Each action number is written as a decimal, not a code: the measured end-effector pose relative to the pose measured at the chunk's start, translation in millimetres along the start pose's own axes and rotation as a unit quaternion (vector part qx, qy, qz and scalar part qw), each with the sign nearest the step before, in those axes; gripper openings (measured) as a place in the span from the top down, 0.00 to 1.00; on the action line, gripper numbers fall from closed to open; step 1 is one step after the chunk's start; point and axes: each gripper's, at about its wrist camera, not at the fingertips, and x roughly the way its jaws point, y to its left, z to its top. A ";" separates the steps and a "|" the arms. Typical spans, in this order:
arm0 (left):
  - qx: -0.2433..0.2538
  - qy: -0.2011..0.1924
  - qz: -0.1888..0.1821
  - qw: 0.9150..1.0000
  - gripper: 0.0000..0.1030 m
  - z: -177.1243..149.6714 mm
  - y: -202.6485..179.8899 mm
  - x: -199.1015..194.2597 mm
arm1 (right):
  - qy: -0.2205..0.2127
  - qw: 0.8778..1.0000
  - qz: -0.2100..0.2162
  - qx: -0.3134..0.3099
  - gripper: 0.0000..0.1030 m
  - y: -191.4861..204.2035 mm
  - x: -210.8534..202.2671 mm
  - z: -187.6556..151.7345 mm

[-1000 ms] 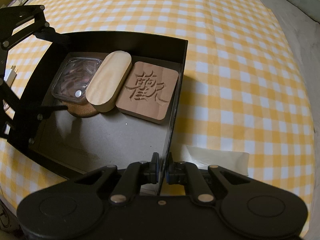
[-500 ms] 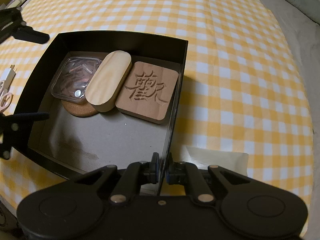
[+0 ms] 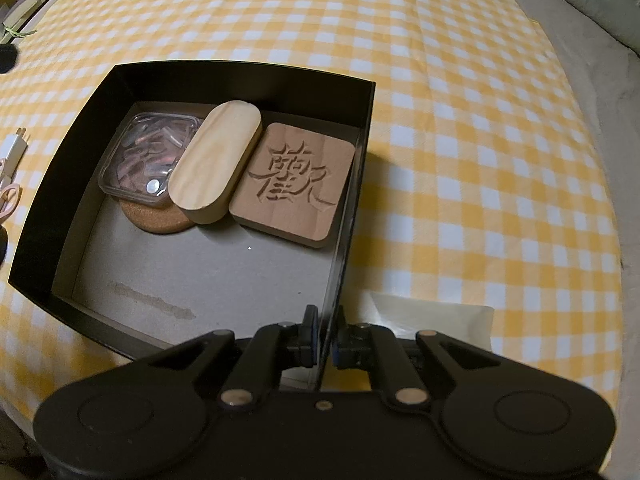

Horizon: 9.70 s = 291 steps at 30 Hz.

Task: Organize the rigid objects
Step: 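Move the left tool to the pink scissors and close on their blade, then carry the pink scissors into the box and open the left tool, then move the left tool to the black round tin and close on it, then carry the black tin into the box beside the scissors and release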

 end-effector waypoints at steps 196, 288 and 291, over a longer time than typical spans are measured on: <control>-0.159 0.073 0.018 0.984 0.00 -177.9 63.7 -54.5 | -0.034 0.996 -0.001 0.077 0.95 -16.6 -13.5 31.3; -0.051 0.072 -0.101 0.991 0.01 -32.6 -6.8 15.5 | -0.032 0.997 -0.007 0.064 0.94 -4.6 -5.3 28.2; -0.058 0.058 -0.102 0.991 0.00 -31.5 -4.4 7.9 | -0.032 0.997 -0.007 0.064 0.94 -4.7 -5.6 28.1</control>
